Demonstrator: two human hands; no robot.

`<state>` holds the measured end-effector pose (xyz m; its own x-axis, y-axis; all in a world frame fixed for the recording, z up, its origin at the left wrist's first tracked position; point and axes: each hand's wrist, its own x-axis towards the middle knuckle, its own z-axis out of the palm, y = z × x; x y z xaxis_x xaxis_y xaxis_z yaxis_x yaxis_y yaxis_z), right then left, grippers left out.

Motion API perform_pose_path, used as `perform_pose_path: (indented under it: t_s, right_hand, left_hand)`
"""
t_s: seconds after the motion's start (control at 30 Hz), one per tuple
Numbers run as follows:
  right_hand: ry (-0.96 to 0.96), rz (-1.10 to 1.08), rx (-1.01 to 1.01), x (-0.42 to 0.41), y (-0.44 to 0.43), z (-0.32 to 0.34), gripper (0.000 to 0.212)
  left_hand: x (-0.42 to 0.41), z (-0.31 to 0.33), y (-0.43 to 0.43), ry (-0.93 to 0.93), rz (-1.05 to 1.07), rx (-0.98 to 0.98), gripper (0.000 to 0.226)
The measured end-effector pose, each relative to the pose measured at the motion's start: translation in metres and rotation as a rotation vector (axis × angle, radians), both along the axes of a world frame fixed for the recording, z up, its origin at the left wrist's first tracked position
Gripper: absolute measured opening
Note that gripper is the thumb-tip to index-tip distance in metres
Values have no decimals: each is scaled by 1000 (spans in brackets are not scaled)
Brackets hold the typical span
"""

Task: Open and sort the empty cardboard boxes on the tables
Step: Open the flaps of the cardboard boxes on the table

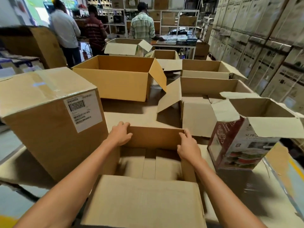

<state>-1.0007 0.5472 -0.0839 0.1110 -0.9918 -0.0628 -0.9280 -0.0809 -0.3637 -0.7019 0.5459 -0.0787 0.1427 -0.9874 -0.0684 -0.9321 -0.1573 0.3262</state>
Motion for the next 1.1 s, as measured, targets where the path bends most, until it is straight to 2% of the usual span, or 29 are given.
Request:
perform_pose_path:
  t_s: [0.1,0.2,0.43,0.53,0.7,0.83,0.9,1.0,1.1]
  right_hand:
    - [-92,-63,15,-2,-8,-5,71]
    - [-69,-74,8,0,-11,-6,71]
    - [-30,-79,-54,-3,-3,4,56]
    - [-4,-29,-113,-1,11,6,64]
    - [-131,54,-138,21,71,27,66]
    - [-206,268,-71,47,137,37,73]
    - [-78,352,-52,62,159,26,78]
    - [197,352,-151,76,172,4,78]
    - [225,284,-190,80,178,1,73]
  left_hand:
    - [-2,-1,-6,-4,5,-2,53]
    - [1,-5,-6,12,1,-8,54]
    - [10,10,13,200,-21,22,75]
    - [10,11,44,210,-14,53,77]
    - [5,8,114,285,19,31,73]
    - [-2,-3,164,359,86,29,70]
    - [-10,-3,172,325,101,-29,63]
    - [-14,0,178,316,108,-99,60]
    - [-12,6,193,285,54,-147,59]
